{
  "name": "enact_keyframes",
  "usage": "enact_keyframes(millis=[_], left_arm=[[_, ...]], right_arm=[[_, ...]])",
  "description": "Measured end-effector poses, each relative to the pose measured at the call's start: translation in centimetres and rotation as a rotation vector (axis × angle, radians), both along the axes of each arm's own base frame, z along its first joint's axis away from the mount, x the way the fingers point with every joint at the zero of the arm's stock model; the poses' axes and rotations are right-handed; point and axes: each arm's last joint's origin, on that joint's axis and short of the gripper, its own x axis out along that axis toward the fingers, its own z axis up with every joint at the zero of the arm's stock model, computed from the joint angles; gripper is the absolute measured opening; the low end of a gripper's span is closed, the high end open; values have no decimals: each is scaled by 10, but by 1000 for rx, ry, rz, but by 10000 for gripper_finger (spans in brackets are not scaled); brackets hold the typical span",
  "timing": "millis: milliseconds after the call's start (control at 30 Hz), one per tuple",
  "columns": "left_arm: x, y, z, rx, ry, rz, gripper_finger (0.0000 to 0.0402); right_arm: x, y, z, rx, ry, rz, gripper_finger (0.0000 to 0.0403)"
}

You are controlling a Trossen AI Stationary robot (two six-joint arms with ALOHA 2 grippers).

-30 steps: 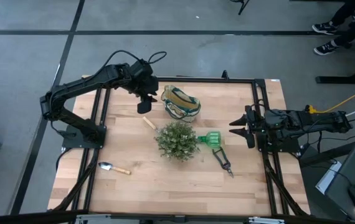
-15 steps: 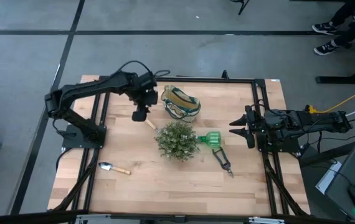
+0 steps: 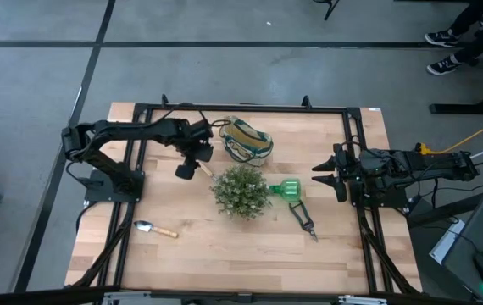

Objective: Pick & Place Garden tools in Gardening bag
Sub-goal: Put the brown hand rake into the green gardening bag

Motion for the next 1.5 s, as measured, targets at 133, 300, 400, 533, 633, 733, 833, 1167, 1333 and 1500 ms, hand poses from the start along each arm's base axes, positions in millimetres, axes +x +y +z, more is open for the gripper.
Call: enact_keyframes(millis=[133, 300, 400, 533, 633, 733, 833, 1167, 1333, 1500], left_arm=[[1, 0, -8, 35, -38, -56, 143], [1, 0, -17, 49, -50, -86, 143], [-2, -1, -27, 33, -31, -88, 143], [-3, -3, -43, 39, -38, -97, 143], [-1, -2, -54, 62, -85, -59, 143], [1, 0, -62, 64, -94, -25, 143], [2, 0, -68, 45, -72, -7, 143], [3, 0, -76, -43, -35, 162, 138], [1, -1, -75, -79, -15, 261, 110], [-2, -2, -71, -104, -11, 342, 72]], right_arm=[[0, 0, 0, 0, 0, 0, 160], [0, 0, 0, 0, 0, 0, 160], [0, 0, 0, 0, 0, 0, 160], [0, 0, 0, 0, 0, 0, 160], [0, 0, 0, 1, 0, 0, 160], [0, 0, 0, 1, 0, -1, 160], [0, 0, 0, 1, -1, -1, 160], [0, 0, 0, 2, 0, -1, 160], [0, 0, 0, 2, 0, -1, 160], [0, 0, 0, 2, 0, -1, 160]])
